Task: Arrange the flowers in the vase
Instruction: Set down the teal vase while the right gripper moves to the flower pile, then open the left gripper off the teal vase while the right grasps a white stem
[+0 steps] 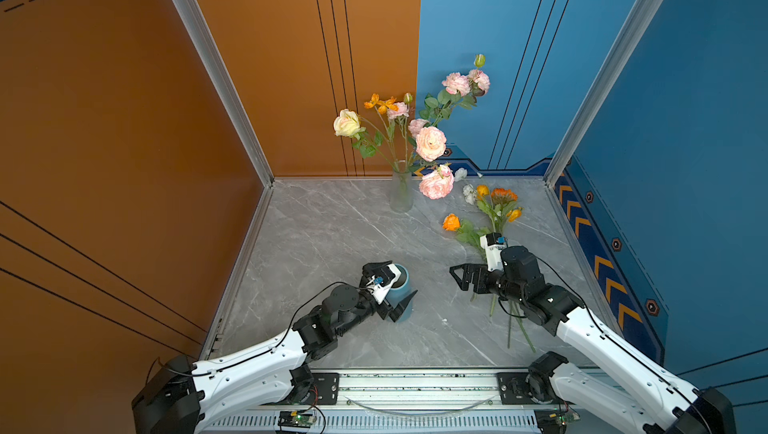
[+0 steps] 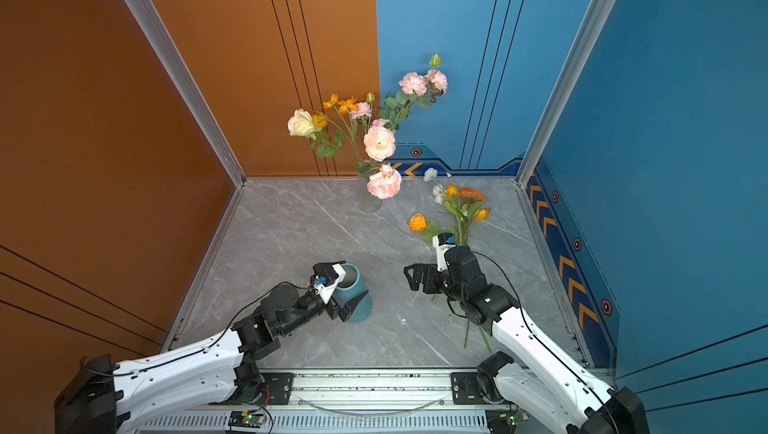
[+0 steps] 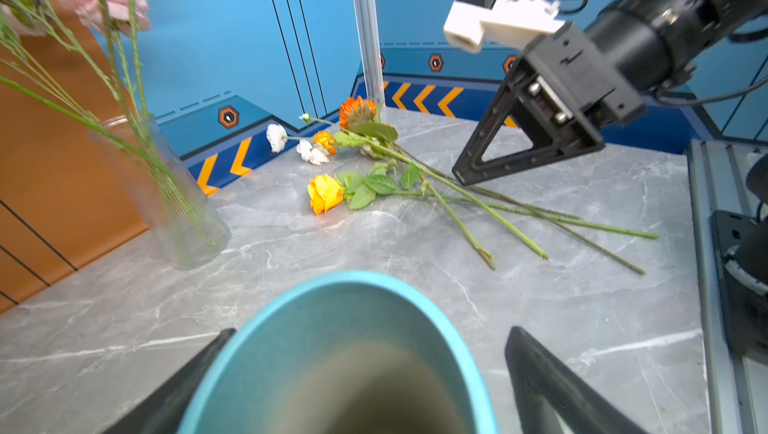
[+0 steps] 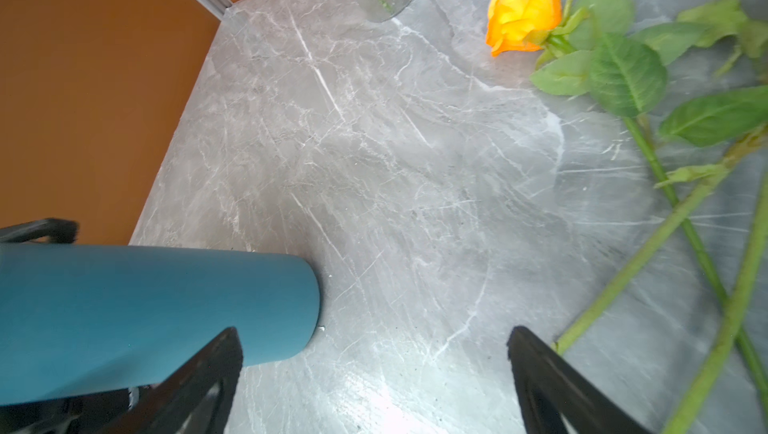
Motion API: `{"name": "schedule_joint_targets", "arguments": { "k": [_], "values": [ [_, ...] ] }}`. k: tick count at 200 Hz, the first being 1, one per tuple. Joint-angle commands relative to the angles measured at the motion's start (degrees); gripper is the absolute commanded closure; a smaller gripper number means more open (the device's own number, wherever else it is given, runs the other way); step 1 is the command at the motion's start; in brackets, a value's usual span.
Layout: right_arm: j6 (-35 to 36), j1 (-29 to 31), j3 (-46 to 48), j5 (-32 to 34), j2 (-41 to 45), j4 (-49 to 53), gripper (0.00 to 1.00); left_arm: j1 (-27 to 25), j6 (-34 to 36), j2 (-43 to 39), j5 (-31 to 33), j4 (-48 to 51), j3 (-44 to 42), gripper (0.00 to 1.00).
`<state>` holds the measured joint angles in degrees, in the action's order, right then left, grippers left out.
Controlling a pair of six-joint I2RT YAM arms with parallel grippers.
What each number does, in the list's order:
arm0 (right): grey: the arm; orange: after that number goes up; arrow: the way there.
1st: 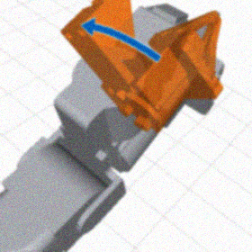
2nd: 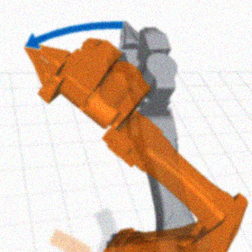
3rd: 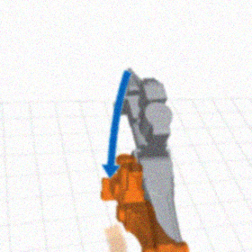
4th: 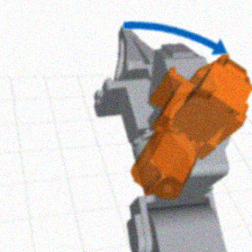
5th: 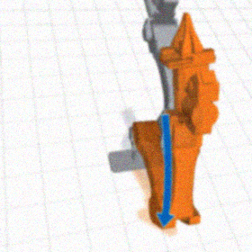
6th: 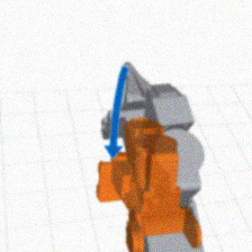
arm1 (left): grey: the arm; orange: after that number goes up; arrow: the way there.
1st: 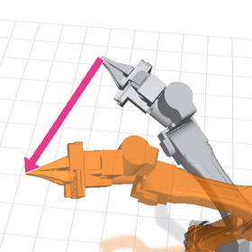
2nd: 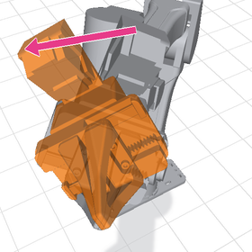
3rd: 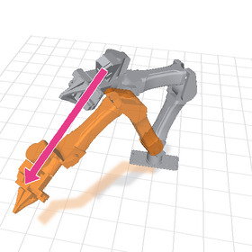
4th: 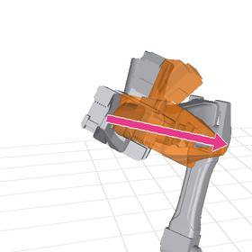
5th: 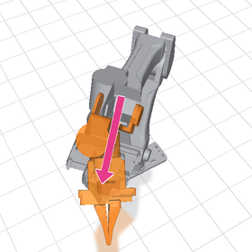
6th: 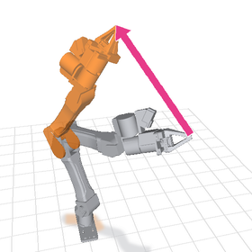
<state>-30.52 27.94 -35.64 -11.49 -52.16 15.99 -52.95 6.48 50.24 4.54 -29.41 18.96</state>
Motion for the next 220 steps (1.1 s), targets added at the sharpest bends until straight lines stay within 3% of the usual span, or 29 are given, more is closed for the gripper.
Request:
{"name": "schedule_joint_targets", "arguments": {
  "k": [1, 54, 73, 85, 97, 135, 152, 175, 220],
  "values": [
    [-0.38, -4.18, -1.74, -1.88, -2.13, 3.29, 0.00, -0.31, 2.05, -1.69, 1.71, -0.12, 1.43, 0.02],
    [2.01, -17.87, -4.96, -1.66, -7.46, 6.97, 0.01, 1.05, 2.84, -6.47, -1.85, 5.92, 3.53, 0.02],
    [4.12, -22.31, -5.62, -2.96, -10.80, 7.09, 0.15, 1.68, 2.60, -8.21, -2.31, 11.59, 7.31, 0.02],
    [5.19, -23.73, -6.08, -3.08, -12.93, 6.92, 0.30, 3.38, 0.24, -7.93, -3.01, 17.31, 11.71, 0.02],
    [6.18, -24.36, -6.76, -2.15, -15.42, 6.87, 0.37, 5.94, -1.13, -6.36, -8.34, 23.29, 17.00, 0.02],
    [8.41, -25.73, -8.64, -1.50, -24.11, 4.98, 0.44, 12.13, 0.24, 1.81, -22.40, 39.55, 33.76, 0.02],
    [8.98, -26.10, -9.57, -1.20, -27.60, 3.43, 0.48, 17.01, 3.36, 5.43, -32.97, 46.91, 39.50, 0.02],
    [9.40, -26.09, -11.54, -0.41, -31.65, 2.78, 0.57, 21.97, 5.96, 9.47, -48.73, 49.01, 45.76, 0.02],
    [10.79, -26.17, -14.49, 2.85, -37.06, 2.63, 0.65, 24.56, 14.87, 14.16, -52.55, 49.10, 48.52, 0.02]
  ]
}}
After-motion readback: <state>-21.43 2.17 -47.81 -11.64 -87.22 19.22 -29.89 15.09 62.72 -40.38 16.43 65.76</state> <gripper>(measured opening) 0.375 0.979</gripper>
